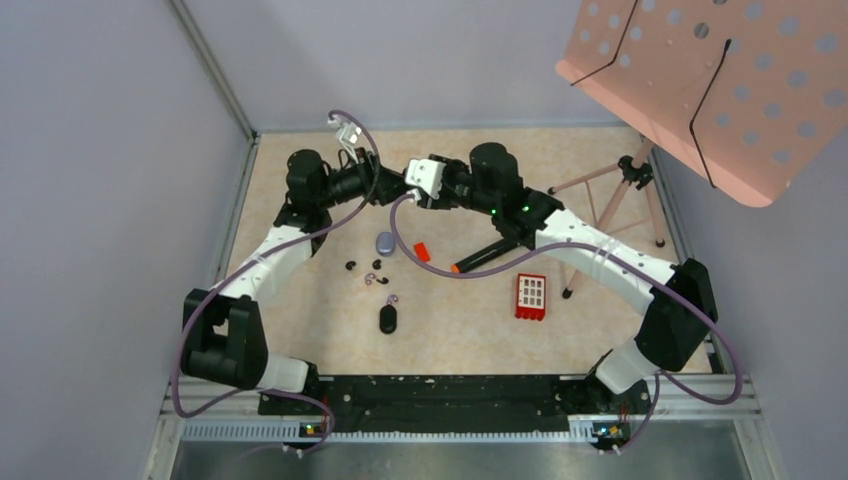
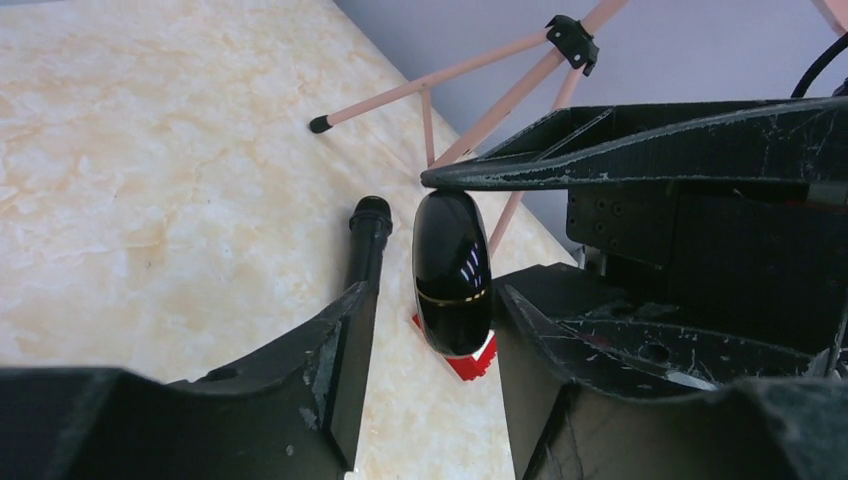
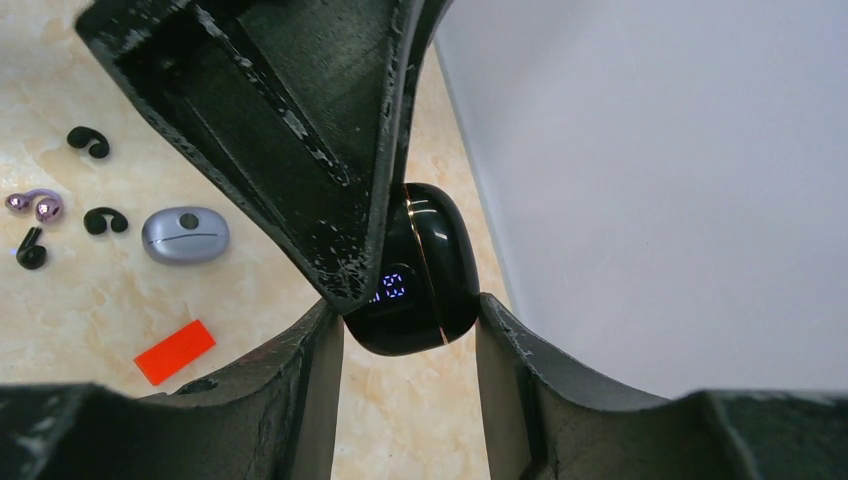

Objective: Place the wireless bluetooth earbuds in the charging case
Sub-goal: Pick up the charging case at the center of the board.

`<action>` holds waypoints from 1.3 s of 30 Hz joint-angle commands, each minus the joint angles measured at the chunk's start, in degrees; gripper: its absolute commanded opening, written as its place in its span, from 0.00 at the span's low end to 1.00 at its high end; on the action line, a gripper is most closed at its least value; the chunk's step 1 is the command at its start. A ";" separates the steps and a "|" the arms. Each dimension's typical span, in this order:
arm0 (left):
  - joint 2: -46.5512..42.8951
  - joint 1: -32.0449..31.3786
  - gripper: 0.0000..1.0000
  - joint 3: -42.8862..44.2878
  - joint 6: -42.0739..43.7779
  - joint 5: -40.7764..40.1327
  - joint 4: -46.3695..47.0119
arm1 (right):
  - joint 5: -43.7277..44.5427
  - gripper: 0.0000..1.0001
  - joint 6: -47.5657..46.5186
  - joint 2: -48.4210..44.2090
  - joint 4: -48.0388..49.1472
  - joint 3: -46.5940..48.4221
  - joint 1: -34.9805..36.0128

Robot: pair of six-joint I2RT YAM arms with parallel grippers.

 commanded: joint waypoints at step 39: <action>0.85 -3.05 0.07 -2.18 14.87 17.81 18.38 | -40.39 0.19 12.60 20.78 -59.53 47.59 -10.03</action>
